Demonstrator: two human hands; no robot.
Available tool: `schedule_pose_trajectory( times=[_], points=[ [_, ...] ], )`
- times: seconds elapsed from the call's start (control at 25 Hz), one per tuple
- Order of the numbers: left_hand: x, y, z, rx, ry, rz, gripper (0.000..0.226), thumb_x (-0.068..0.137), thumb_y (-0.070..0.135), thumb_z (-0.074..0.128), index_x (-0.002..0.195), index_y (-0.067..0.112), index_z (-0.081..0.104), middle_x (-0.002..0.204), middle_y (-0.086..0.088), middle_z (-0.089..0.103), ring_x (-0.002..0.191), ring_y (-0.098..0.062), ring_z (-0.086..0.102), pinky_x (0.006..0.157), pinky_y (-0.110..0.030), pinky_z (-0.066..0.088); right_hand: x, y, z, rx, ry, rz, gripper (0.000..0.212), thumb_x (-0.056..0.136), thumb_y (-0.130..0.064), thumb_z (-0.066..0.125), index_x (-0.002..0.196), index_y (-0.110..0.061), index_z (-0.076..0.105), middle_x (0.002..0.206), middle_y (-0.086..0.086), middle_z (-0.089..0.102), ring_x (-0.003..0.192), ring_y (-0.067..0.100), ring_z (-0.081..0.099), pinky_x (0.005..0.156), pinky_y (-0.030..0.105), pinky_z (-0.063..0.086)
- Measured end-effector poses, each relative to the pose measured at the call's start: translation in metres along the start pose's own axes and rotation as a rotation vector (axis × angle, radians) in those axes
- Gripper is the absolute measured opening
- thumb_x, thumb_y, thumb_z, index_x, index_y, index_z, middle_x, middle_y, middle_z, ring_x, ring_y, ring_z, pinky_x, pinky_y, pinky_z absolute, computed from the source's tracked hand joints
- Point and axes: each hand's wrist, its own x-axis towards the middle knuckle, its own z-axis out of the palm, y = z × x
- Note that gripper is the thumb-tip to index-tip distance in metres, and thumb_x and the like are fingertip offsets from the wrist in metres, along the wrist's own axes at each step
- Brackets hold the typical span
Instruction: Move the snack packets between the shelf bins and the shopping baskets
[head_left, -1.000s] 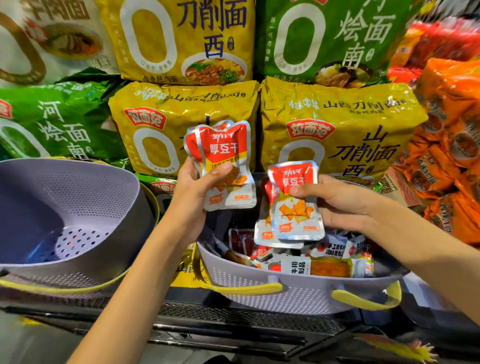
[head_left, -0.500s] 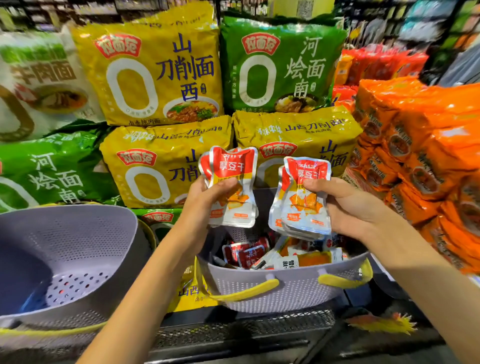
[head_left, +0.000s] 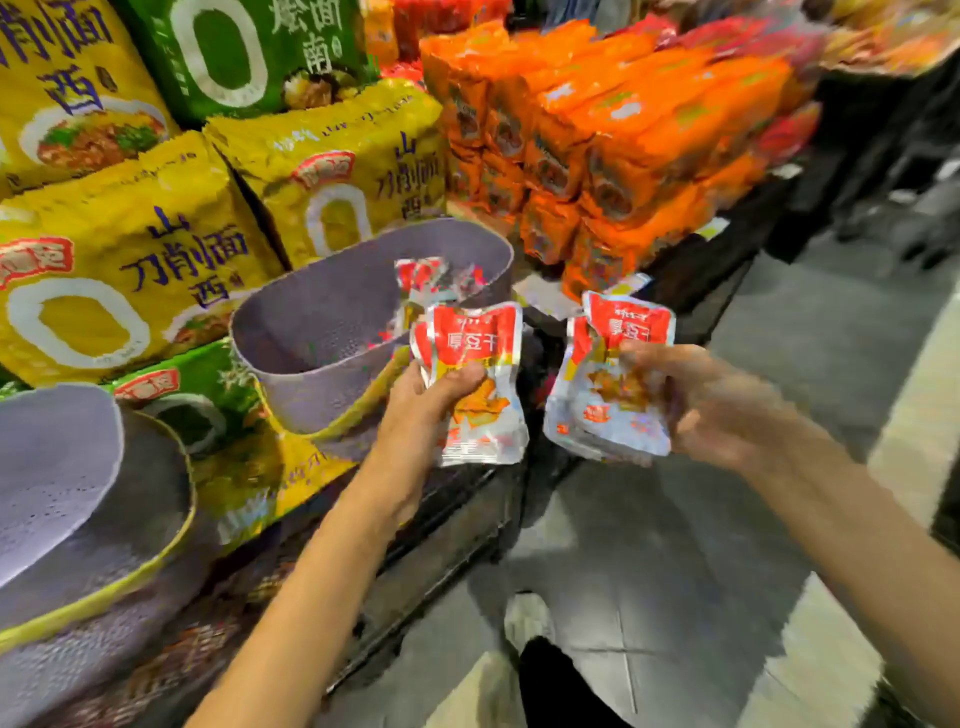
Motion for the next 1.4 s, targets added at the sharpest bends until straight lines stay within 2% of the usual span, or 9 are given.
schedule_pose_trajectory(
  times=[0.2, 0.36, 0.44, 0.56, 0.68, 0.88, 1.04, 1.28, 1.4],
  points=[
    [-0.045, -0.091, 0.055, 0.071, -0.243, -0.362, 0.051, 0.066, 0.027, 0.069, 0.110, 0.002, 0.061, 0.090, -0.014, 0.067, 0.074, -0.025, 0.064, 0.071, -0.035, 0.052, -0.115, 0.070, -0.077, 0.206, 0.346, 0.004, 0.067, 0.010, -0.025, 0.096, 0.070, -0.004, 0.076, 0.073, 0.012, 0.073, 0.061, 0.020, 0.071, 0.052, 0.028, 0.055],
    [-0.068, -0.140, 0.122, 0.128, -0.451, -0.538, 0.038, 0.058, 0.027, 0.071, 0.090, 0.009, 0.061, 0.071, -0.004, 0.069, 0.060, -0.017, 0.066, 0.057, -0.027, 0.053, -0.195, 0.113, -0.129, 0.425, 0.584, -0.034, 0.078, 0.013, -0.020, 0.097, 0.086, -0.003, 0.074, 0.084, 0.016, 0.073, 0.069, 0.025, 0.072, 0.057, 0.035, 0.058],
    [-0.081, -0.161, 0.168, 0.217, -0.539, -0.604, 0.039, 0.057, 0.028, 0.074, 0.090, 0.011, 0.060, 0.070, -0.004, 0.069, 0.059, -0.017, 0.067, 0.056, -0.026, 0.054, -0.241, 0.128, -0.156, 0.501, 0.736, -0.034, 0.072, 0.034, -0.018, 0.094, 0.099, -0.003, 0.068, 0.083, 0.014, 0.073, 0.068, 0.024, 0.072, 0.054, 0.033, 0.057],
    [-0.108, -0.195, 0.240, 0.359, -0.679, -0.659, 0.016, 0.085, 0.017, 0.063, 0.100, 0.011, 0.060, 0.081, -0.007, 0.071, 0.069, -0.018, 0.069, 0.059, -0.027, 0.054, -0.311, 0.144, -0.192, 0.639, 0.932, -0.090, 0.029, 0.073, -0.010, 0.064, 0.101, -0.001, 0.063, 0.076, 0.013, 0.073, 0.061, 0.022, 0.071, 0.048, 0.029, 0.055],
    [-0.140, -0.230, 0.318, 0.411, -0.819, -0.694, 0.012, 0.090, 0.013, 0.055, 0.101, 0.010, 0.059, 0.079, -0.006, 0.070, 0.068, -0.017, 0.069, 0.061, -0.027, 0.054, -0.377, 0.162, -0.228, 0.734, 1.039, -0.133, 0.039, 0.071, -0.012, 0.063, 0.108, 0.001, 0.062, 0.090, 0.018, 0.072, 0.071, 0.026, 0.072, 0.057, 0.034, 0.058],
    [-0.193, -0.274, 0.426, 0.485, -0.957, -0.802, 0.014, 0.090, 0.014, 0.055, 0.102, 0.010, 0.059, 0.076, -0.005, 0.071, 0.063, -0.015, 0.069, 0.055, -0.024, 0.054, -0.467, 0.168, -0.282, 0.865, 1.213, -0.204, 0.037, 0.065, -0.012, 0.065, 0.099, 0.002, 0.063, 0.080, 0.017, 0.073, 0.064, 0.025, 0.071, 0.054, 0.034, 0.058],
    [-0.198, -0.300, 0.486, 0.553, -0.948, -0.899, 0.026, 0.088, 0.017, 0.058, 0.112, 0.007, 0.056, 0.084, -0.010, 0.070, 0.063, -0.017, 0.070, 0.055, -0.024, 0.054, -0.503, 0.154, -0.342, 0.922, 1.250, -0.265, 0.059, 0.038, -0.015, 0.089, 0.090, 0.003, 0.068, 0.082, 0.019, 0.072, 0.065, 0.027, 0.071, 0.053, 0.037, 0.058],
    [-0.184, -0.359, 0.613, 0.632, -1.131, -0.906, 0.027, 0.080, 0.020, 0.060, 0.104, 0.007, 0.057, 0.081, -0.010, 0.071, 0.065, -0.018, 0.070, 0.056, -0.023, 0.054, -0.536, 0.131, -0.470, 0.988, 1.304, -0.373, 0.088, 0.025, -0.022, 0.097, 0.106, 0.001, 0.067, 0.103, 0.020, 0.070, 0.085, 0.030, 0.070, 0.081, 0.046, 0.056],
    [-0.193, -0.383, 0.701, 0.684, -1.253, -0.932, 0.009, 0.089, 0.007, 0.054, 0.096, 0.006, 0.059, 0.069, -0.007, 0.070, 0.058, -0.016, 0.068, 0.053, -0.022, 0.053, -0.571, 0.110, -0.514, 1.112, 1.376, -0.460, 0.047, 0.049, -0.011, 0.084, 0.092, 0.003, 0.070, 0.087, 0.018, 0.072, 0.072, 0.028, 0.071, 0.065, 0.042, 0.059]
  ],
)
